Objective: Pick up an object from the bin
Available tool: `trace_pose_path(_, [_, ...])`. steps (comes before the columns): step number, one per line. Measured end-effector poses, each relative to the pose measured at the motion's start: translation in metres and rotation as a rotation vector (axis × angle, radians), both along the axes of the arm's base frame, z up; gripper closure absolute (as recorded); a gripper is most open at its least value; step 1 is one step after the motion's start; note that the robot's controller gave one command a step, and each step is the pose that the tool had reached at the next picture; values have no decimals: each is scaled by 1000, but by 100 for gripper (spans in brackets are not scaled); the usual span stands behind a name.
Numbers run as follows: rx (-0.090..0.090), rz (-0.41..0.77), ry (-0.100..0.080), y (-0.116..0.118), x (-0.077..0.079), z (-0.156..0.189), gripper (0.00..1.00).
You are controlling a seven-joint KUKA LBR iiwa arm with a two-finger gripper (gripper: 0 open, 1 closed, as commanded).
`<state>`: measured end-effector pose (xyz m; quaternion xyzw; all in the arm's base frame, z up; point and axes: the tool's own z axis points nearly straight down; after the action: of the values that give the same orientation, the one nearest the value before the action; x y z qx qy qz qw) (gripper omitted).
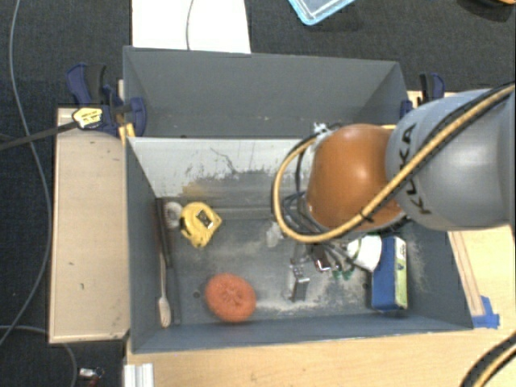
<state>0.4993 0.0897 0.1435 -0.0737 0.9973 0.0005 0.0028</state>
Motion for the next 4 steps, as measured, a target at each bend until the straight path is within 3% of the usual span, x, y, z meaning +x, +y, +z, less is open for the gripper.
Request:
trace_pose_path(1, [1,115,-2,50,-10,-36,0])
trace_pose_path(2, [0,145,-4,14,7,-2,0])
trace_pose_path(3, [1,-114,-4,52,-8,-37,0])
trace_pose_path(4, [0,10,-11,66,11,-37,0])
